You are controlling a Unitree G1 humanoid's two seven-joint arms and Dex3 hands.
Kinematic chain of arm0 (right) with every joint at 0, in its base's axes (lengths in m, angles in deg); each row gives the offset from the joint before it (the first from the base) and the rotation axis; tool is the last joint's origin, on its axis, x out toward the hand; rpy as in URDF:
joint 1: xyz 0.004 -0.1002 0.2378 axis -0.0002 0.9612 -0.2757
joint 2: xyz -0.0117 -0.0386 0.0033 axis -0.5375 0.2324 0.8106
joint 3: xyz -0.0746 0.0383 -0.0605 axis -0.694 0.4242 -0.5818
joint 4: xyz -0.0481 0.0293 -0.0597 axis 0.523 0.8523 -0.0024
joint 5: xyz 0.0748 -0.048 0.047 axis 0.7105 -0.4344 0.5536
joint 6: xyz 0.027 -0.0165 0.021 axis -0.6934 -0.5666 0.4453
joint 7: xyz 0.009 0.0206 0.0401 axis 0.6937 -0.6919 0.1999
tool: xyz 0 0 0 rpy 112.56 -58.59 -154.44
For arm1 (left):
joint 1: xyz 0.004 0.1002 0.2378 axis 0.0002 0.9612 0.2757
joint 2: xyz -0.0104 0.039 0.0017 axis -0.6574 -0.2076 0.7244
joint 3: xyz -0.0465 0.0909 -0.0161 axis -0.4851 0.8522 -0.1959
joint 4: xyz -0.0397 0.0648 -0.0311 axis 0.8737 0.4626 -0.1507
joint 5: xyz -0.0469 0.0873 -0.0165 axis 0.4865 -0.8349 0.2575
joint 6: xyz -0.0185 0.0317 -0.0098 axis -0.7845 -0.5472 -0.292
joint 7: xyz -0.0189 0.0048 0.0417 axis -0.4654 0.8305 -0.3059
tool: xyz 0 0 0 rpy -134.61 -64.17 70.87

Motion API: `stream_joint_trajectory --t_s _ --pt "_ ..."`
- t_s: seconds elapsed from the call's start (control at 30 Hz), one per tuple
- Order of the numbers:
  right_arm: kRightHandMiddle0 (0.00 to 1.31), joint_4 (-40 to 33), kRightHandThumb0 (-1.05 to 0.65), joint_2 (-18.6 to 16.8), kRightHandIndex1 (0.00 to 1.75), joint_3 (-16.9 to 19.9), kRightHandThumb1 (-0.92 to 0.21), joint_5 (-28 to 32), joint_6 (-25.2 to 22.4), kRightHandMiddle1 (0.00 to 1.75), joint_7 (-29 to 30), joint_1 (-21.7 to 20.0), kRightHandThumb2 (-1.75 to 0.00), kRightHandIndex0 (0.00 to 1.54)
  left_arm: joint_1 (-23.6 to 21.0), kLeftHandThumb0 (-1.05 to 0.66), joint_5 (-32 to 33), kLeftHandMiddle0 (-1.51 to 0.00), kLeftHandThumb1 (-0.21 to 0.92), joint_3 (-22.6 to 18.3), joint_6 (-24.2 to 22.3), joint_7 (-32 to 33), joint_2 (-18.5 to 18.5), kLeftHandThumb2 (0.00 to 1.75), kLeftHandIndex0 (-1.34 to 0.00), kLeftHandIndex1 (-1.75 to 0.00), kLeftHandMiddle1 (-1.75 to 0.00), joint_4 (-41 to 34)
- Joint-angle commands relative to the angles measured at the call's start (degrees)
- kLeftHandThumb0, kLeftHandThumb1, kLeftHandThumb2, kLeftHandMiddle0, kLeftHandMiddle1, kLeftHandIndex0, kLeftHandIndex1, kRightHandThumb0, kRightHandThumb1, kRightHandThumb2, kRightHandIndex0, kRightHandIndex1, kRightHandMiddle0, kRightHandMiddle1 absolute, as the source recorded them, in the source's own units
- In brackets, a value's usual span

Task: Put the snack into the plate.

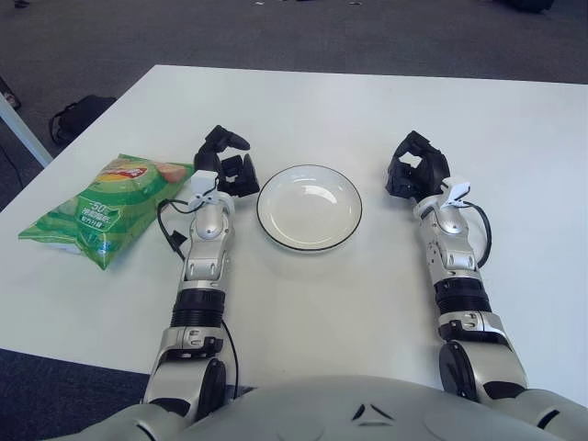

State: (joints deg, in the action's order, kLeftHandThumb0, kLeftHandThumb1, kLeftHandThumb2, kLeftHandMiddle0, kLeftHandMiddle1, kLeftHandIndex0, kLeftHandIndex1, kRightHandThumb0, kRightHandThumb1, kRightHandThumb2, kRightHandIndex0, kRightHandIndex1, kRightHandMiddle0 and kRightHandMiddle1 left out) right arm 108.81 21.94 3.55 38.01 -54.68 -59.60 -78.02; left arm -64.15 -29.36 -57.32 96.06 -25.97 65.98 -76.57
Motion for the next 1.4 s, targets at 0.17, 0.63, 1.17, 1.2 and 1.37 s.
stream_joint_trajectory --t_s 0.17,0.63,1.17,1.2,1.37 --pt "0.67 1.00 -0.51 0.23 1.75 0.42 -0.25 0.43 -0.10 1.75 -0.14 2.18 -1.40 1.30 2.72 -0.52 -0.98 -1.32 0.24 0.27 -1.21 -0.23 -0.69 1.41 -0.68 -1.75 -1.75 -1.46" --pt "0.68 3.24 -0.51 0.81 1.75 0.42 -0.24 0.06 2.13 1.75 -1.35 1.64 -1.41 1.31 7.96 -0.49 -3.35 -1.28 0.31 0.46 -11.67 1.85 1.20 1.32 -0.62 -1.75 -1.75 -26.85" --pt "0.67 7.82 -0.51 2.13 1.75 -1.93 -0.25 -1.55 6.59 1.75 -3.60 -0.95 -1.39 1.30 11.60 -0.48 -32.08 -1.22 0.34 0.99 -8.06 13.09 -4.62 1.28 -0.60 -1.75 -1.75 -32.23" --pt "0.67 8.48 -0.51 2.27 1.75 -1.98 -0.25 -1.50 6.92 1.75 -3.88 -1.35 -1.39 1.30 11.87 -0.48 -33.20 -1.22 0.34 1.14 -8.63 12.98 -4.60 1.28 -0.60 -1.75 -1.75 -32.96" --pt "0.67 11.58 -0.51 2.68 1.75 -2.06 -0.25 -1.12 8.50 1.75 -5.18 -3.15 -1.39 1.29 12.98 -0.49 -36.92 -1.23 0.32 1.75 -10.38 12.73 -4.46 1.31 -0.61 -1.75 -1.75 -35.39"
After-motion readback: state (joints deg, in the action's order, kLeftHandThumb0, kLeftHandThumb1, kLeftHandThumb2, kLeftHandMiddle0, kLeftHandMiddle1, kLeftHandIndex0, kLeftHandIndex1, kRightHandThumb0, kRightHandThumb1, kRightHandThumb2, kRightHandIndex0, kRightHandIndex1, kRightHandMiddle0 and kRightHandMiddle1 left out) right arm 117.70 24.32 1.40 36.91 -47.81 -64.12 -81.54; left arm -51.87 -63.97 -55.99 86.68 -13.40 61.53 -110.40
